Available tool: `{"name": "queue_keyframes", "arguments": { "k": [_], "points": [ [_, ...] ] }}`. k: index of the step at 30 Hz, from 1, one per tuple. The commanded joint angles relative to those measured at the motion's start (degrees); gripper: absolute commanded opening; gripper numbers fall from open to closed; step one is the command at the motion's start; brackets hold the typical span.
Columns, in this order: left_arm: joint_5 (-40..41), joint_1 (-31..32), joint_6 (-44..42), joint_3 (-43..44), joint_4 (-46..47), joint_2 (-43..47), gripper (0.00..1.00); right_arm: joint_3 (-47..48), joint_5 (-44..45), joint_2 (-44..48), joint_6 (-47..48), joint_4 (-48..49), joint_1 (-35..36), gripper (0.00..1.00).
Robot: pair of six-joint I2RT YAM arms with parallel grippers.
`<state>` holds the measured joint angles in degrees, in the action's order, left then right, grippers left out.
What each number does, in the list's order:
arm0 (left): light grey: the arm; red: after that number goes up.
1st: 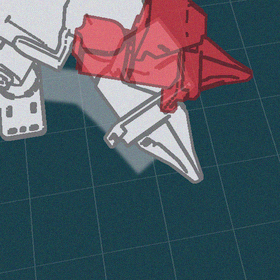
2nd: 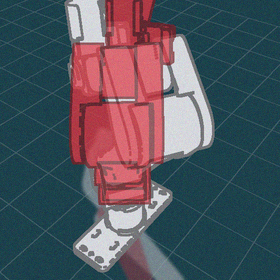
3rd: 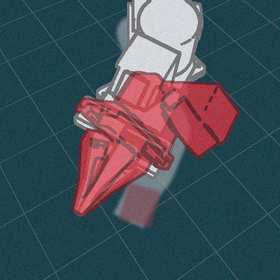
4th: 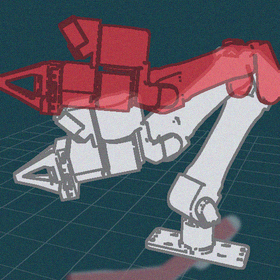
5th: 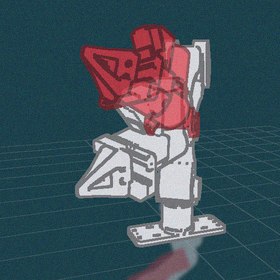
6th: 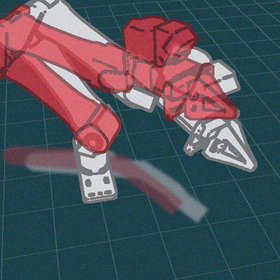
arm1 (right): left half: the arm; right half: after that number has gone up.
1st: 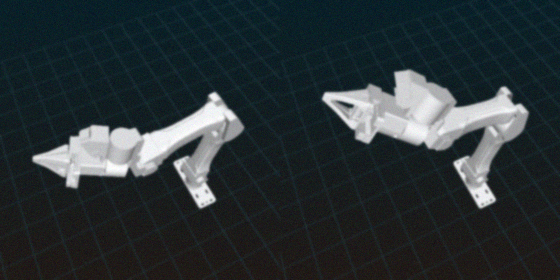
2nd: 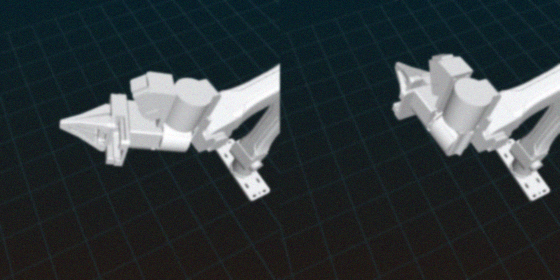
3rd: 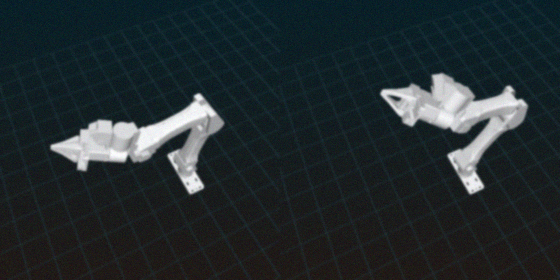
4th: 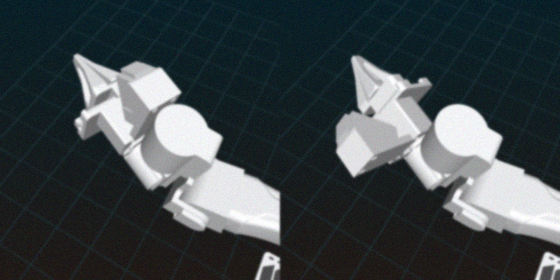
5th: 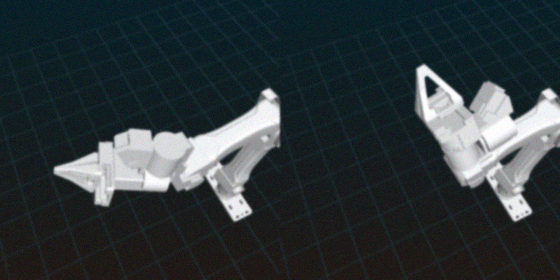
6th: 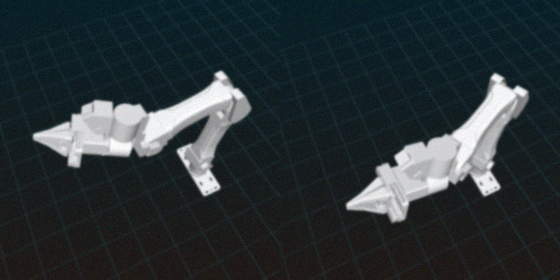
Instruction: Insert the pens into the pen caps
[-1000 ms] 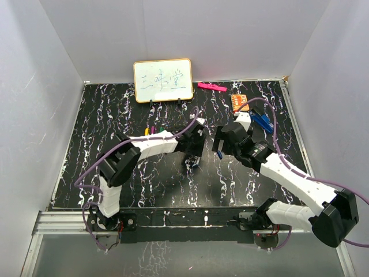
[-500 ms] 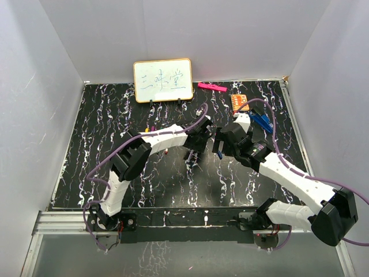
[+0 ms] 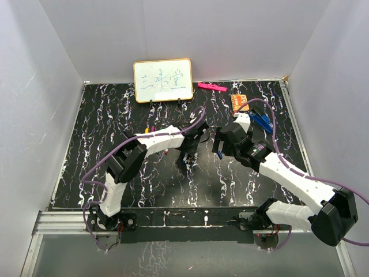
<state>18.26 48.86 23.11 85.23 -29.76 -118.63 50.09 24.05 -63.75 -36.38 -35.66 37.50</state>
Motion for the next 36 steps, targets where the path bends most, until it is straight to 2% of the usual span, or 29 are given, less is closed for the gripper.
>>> {"name": "queue_keyframes", "arguments": {
  "k": [1, 16, 24, 30, 33, 36],
  "points": [
    [1.0, -0.3, -2.0, -4.2, -10.0, -2.9, 0.37, 1.8, 0.5, 0.3, -0.9, 3.2, 0.0, 0.86],
    [-6.8, -3.0, -4.3, -3.9, -6.4, -6.0, 0.35, 2.6, 0.6, -1.4, -0.5, 2.6, 0.0, 0.86],
    [-8.6, -6.4, -6.7, -2.9, -9.4, -6.2, 0.21, 4.2, 0.9, -3.1, -0.7, 1.5, -0.1, 0.86],
    [-9.4, -6.4, -6.9, -2.7, -9.7, -9.7, 0.18, 4.8, 0.0, -4.8, -0.7, 2.0, -0.1, 0.85],
    [-10.9, -6.5, -6.8, -3.5, -8.3, -10.1, 0.11, 4.6, -0.1, -4.9, -0.8, 2.1, -0.2, 0.85],
    [-12.0, -6.6, -7.0, -3.5, -7.7, -11.0, 0.00, 4.2, -0.1, -4.9, -1.0, 2.1, -0.1, 0.85]
  ]
}}
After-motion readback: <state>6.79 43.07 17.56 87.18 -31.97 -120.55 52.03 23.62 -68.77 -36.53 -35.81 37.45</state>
